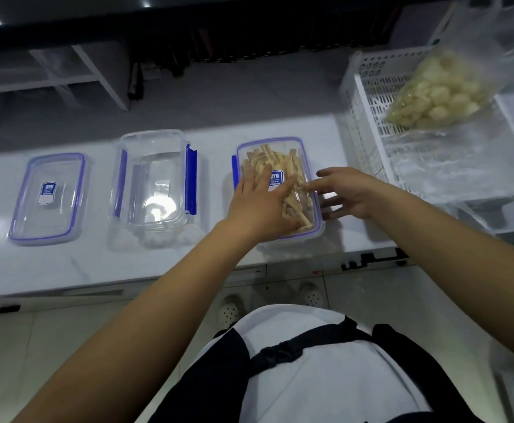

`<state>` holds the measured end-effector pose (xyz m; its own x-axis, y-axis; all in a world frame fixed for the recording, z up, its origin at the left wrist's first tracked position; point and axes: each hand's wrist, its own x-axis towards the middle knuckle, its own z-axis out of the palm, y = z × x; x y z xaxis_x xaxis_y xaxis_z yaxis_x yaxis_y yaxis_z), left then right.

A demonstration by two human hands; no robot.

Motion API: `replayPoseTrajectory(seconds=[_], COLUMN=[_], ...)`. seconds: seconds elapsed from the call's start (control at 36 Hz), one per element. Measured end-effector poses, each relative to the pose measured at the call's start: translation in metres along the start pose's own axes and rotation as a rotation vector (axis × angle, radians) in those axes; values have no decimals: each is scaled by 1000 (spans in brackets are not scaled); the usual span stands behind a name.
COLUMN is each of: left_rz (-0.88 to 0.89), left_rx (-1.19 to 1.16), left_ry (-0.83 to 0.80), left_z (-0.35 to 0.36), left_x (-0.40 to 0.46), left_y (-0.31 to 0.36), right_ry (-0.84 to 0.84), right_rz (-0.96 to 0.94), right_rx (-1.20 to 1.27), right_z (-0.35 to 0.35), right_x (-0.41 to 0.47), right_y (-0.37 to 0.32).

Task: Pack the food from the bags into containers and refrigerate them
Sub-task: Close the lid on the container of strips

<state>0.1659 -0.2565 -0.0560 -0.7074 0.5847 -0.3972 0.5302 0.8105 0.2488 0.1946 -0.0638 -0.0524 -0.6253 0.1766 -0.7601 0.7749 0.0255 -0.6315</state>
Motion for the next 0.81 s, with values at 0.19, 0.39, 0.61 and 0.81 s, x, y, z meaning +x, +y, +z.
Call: replayPoseTrajectory(seconds=[0.19,0.39,0.61,0.81], left_rz=[-30,-26,-16,66], left_rx=[38,32,40,-84], left_ry=[-16,-38,-30,38], left_z=[-2,-7,-6,0], left_x=[2,1,1,-20], left_y=[6,7,7,-13], right_ry=[236,371,436,375], right_rz=[-137,-208,-206,-444], right_rx=[-107,-273,-341,-532], right_z=[18,28,36,33], right_x=[-9,-12,-18,-36], right_y=[-7,-5,-11,17])
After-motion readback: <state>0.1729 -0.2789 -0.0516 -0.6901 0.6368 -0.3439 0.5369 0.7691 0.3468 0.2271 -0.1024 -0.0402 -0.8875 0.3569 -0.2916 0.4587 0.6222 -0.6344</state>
